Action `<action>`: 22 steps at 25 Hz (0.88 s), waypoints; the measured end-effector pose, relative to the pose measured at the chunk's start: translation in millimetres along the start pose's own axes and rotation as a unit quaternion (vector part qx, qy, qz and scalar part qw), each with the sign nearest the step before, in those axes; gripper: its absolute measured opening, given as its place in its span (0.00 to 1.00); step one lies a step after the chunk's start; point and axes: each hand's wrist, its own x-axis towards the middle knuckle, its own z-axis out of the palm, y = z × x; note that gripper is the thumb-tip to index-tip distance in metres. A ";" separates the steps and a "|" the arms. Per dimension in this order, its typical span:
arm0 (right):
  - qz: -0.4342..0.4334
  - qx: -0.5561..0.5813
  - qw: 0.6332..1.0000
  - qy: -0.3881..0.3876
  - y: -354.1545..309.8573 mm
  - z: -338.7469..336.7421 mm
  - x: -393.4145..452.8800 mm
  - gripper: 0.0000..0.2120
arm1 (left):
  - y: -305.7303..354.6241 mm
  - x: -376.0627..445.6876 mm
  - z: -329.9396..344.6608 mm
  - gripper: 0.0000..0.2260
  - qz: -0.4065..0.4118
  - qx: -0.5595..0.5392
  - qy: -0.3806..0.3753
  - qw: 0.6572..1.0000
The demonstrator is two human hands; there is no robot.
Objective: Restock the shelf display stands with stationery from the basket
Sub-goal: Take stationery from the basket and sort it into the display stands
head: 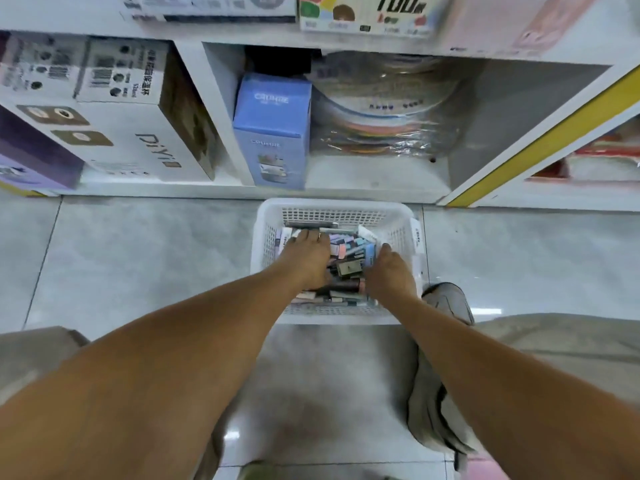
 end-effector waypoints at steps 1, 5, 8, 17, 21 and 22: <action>0.005 0.009 1.000 0.009 -0.6 7.5 2.0 0.20 | 0.9 8.5 1.9 0.40 -0.006 -0.002 -0.012 1.000; 0.006 0.073 0.997 0.009 1.0 30.0 4.5 0.21 | 4.3 30.6 15.4 0.39 -0.025 0.019 -0.004 1.000; 0.027 0.099 0.994 0.037 5.7 34.2 6.9 0.19 | 8.0 36.8 23.3 0.38 -0.022 0.045 0.007 0.999; 0.009 0.138 0.990 0.002 9.8 33.0 14.4 0.05 | 14.6 45.6 18.0 0.19 0.008 0.015 -0.091 0.996; 0.009 0.188 0.982 0.012 14.3 31.7 12.9 0.05 | 10.2 46.8 22.3 0.22 0.039 -0.044 -0.080 0.995; 0.017 0.190 0.981 0.028 16.2 30.5 13.5 0.05 | 7.4 47.0 23.0 0.22 0.039 -0.074 -0.077 0.994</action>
